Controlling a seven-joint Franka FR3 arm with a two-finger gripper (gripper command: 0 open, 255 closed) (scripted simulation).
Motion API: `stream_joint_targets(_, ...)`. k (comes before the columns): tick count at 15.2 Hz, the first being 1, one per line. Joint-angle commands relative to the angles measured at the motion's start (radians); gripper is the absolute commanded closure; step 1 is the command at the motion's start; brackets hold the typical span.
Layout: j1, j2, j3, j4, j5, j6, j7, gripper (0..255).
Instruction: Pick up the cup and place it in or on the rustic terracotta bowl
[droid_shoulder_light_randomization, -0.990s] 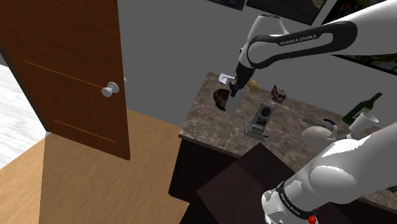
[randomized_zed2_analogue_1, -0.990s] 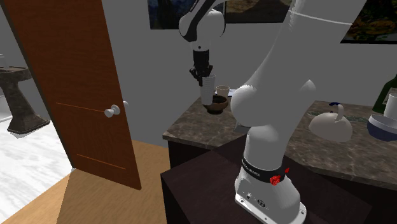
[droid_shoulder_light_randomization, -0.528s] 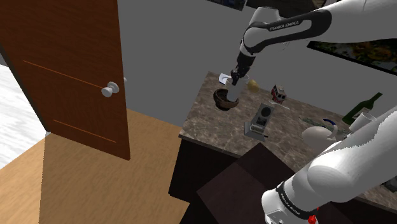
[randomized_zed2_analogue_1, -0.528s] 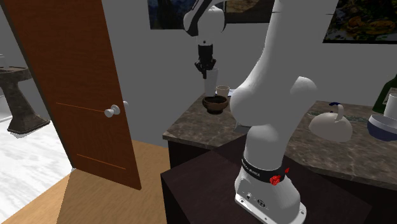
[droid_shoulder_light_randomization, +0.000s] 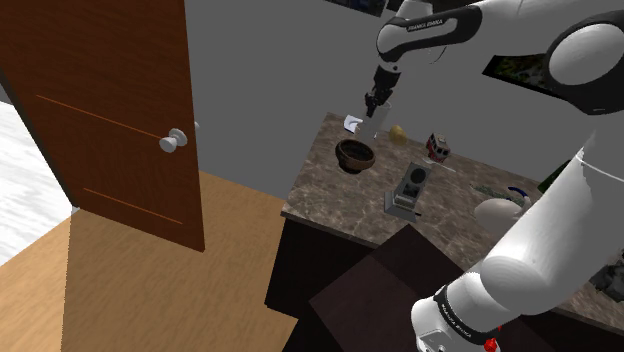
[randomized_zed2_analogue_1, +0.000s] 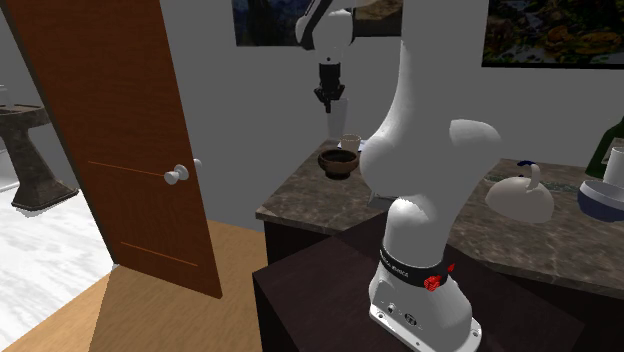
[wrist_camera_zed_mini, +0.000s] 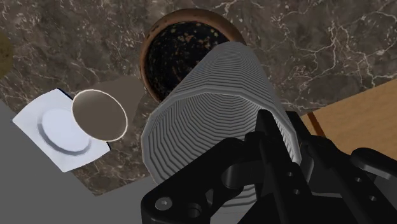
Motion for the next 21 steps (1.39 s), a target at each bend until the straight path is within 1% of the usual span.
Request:
stream_joint_targets(1,-0.022,0.073,-0.010,0.109,0.020,-0.036,-0.039,255)
stream_joint_targets(5,-0.067,0.220,-0.018,0.338,0.058,-0.119,-0.094,255)
stream_joint_targets(21,-0.068,0.274,-0.011,0.201,0.069,0.072,-0.095,255)
